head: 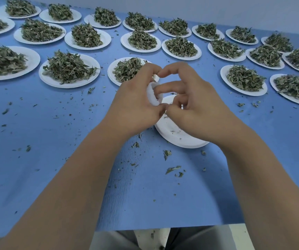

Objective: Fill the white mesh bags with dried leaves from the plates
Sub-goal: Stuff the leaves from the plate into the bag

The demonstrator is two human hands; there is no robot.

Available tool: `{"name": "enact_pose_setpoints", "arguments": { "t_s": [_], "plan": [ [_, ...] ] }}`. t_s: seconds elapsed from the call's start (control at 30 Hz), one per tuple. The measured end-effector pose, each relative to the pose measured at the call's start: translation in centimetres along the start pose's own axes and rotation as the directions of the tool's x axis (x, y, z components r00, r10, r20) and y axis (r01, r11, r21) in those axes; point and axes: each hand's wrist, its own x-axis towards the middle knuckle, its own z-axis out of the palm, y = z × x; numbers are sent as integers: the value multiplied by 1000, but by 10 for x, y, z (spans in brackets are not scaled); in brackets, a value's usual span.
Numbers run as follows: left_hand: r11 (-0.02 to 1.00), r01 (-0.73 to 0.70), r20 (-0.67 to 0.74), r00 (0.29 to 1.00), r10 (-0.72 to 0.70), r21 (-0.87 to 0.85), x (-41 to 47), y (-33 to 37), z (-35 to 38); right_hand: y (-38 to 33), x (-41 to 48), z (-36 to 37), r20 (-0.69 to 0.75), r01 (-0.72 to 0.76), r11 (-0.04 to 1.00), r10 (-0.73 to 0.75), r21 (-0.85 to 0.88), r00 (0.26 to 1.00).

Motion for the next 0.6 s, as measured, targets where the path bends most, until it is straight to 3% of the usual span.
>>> {"name": "enact_pose_setpoints", "arguments": {
  "t_s": [0.13,0.27,0.43,0.6],
  "plan": [
    [1000,-18,-7,1000,18,-2,2,-3,0,1,3,5,113,50,996,-41,-78,993],
    [997,-66,-29,997,68,42,1,-4,1,-1,5,7,13,7,992,-9,126,1000],
    [1000,13,-2,1000,-13,21,-3,-7,-7,-6,8,6,-107,8,998,-2,60,994],
    [985,110,-7,994,-110,136,-22,-10,-32,-28,15,1,-188,69,998,-69,-7,980]
  ]
}}
